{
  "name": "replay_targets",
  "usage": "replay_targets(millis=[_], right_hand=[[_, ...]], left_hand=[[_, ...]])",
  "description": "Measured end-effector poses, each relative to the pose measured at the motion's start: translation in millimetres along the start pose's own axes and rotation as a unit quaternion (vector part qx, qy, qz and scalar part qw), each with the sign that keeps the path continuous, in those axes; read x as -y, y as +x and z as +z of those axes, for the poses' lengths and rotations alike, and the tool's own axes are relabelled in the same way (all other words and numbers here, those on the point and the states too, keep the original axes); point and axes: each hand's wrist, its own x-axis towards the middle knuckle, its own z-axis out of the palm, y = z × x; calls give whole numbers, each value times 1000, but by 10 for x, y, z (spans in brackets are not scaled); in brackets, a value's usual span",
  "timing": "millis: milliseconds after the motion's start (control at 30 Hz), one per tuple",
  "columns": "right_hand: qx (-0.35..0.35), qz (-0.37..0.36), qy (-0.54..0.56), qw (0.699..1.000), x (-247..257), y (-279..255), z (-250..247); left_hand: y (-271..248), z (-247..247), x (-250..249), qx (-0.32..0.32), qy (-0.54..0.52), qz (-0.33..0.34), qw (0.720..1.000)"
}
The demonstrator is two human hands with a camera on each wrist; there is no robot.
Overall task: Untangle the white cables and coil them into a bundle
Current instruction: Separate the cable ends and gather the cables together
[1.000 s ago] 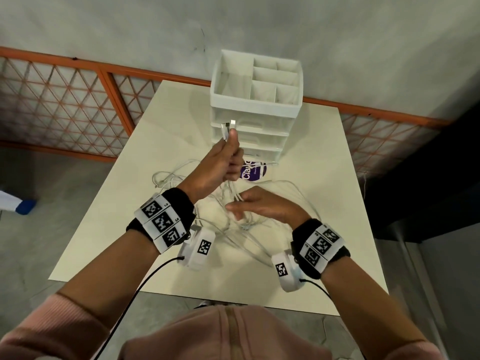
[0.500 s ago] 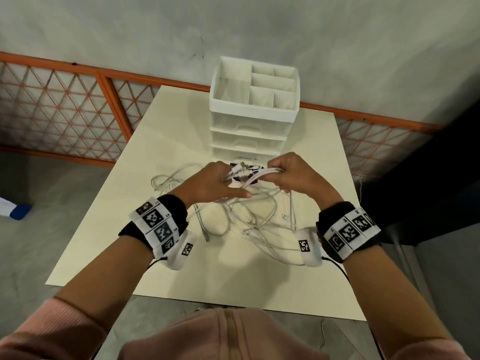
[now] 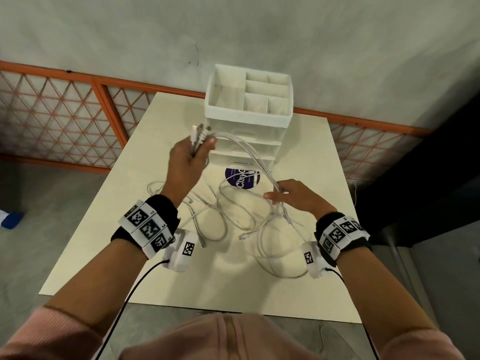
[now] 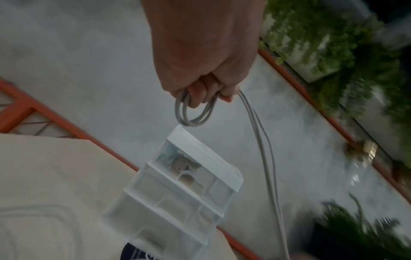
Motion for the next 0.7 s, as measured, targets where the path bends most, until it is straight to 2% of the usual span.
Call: replay_targets(millis=[100,167,300,400,467,567,600,633,700], right_hand=[[-45,10,42,998,-204,-17,-78],[-89,-6,84,993,-181,-33,-163],[-141,-59,82,985,81,-88,-408],[-97,-75,98,988,225,-124,-560],[-60,-78,64,993,294,-121,-589],[-38,-74,-12,996,349,-75,-541],[-31,-72,-22,997,365,-57,-510],[-21,-72,-29,997,392,-37,-471],[4,-85,-32,996,495,-12,-374]], left_hand=[[113,-166,59,-73,24,-30,997],[155,-248,191,-69,102,-69,990],[95,-249,524,-26,241,-172,955],[38,-229,658,86,307,-250,914],[26,-175,646,138,304,-228,915],[-5,-11,433,130,199,-131,963],[-15,58,345,144,161,-102,971],[-22,137,260,173,117,-82,974],[-33,303,126,250,54,-66,964]])
